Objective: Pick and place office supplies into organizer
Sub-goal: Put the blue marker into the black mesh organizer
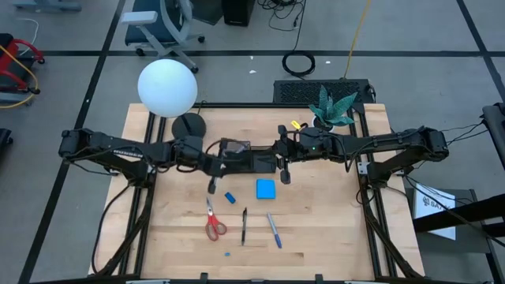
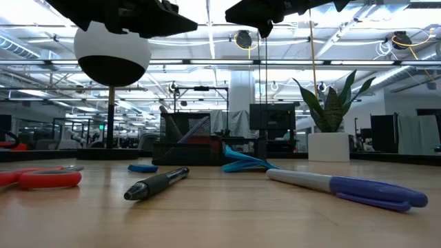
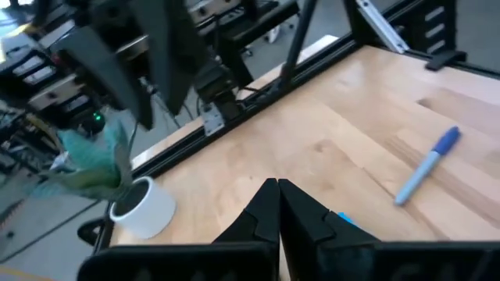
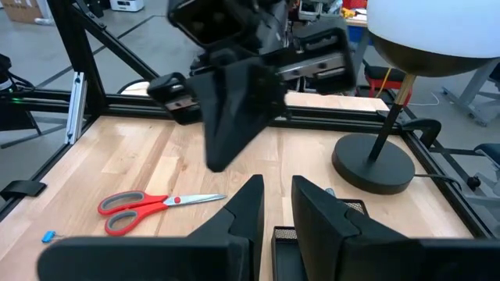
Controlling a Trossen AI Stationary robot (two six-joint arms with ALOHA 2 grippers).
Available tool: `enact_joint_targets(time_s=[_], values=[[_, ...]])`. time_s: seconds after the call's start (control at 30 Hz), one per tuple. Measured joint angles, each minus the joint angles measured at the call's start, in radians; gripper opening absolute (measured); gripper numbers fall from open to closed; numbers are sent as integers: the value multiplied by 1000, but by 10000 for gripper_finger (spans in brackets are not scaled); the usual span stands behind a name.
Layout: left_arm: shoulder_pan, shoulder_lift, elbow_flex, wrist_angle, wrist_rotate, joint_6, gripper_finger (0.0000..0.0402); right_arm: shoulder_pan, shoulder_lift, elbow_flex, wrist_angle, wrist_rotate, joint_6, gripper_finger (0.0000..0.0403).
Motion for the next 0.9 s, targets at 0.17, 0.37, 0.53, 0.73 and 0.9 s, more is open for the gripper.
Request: enact_joint_targets(time_s=[0.17,0.37,0.53,0.73,0.9], values=[[-33,0,0,-30,-1,-8,32,0,0,0,0,0,0,59],[-90,0,3,-30,-27,0,78,7,0,0,-65,-1,29,59],[-121,0,25,-41,-81,-22,110,27,0,0,-97,-1,-5,59],[-149,0,88,-192,-135,-40,128,48,0,0,-110,-1,-5,59],[-156,-8,116,-216,-295,-67,127,81,0,0,-162,-2,-26,59]])
